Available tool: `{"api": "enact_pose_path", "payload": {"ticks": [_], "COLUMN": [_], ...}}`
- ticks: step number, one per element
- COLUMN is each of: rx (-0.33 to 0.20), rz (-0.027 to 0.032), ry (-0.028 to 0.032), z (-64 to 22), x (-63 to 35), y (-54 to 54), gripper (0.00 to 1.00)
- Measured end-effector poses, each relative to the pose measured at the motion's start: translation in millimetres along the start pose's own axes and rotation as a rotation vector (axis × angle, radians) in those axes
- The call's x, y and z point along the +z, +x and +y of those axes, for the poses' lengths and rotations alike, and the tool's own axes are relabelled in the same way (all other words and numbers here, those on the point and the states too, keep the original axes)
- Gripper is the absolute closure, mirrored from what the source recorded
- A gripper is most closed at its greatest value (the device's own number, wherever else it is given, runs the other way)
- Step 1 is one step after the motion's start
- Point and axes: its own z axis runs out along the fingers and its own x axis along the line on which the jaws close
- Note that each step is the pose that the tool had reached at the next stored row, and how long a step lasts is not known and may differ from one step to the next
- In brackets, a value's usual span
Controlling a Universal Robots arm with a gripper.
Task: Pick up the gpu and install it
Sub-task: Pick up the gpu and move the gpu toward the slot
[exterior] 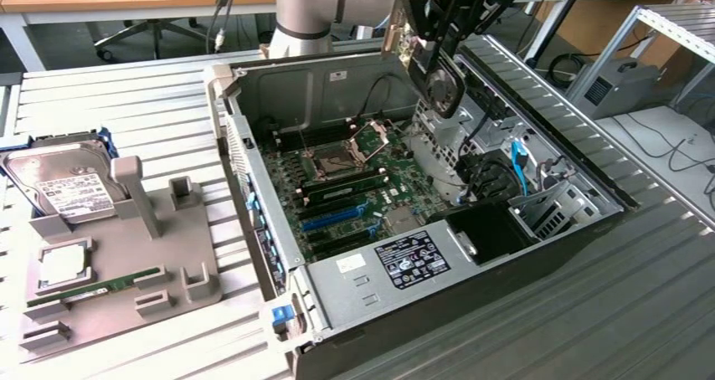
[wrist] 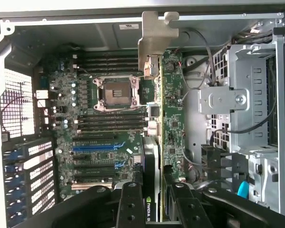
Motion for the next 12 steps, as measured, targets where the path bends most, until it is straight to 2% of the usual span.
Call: {"api": "enact_pose_path", "payload": {"ticks": [4, 8, 12], "rx": [0.000, 0.000, 0.000], "rz": [0.0001, 0.0000, 0.0003], "ry": [0.0001, 0.0000, 0.0002], "z": [0.3, 0.4, 0.8], "x": [0.1, 0.2, 0.4], "y": [-6.8, -7.3, -16.2], "gripper": [0.73, 0.73, 0.73]}}
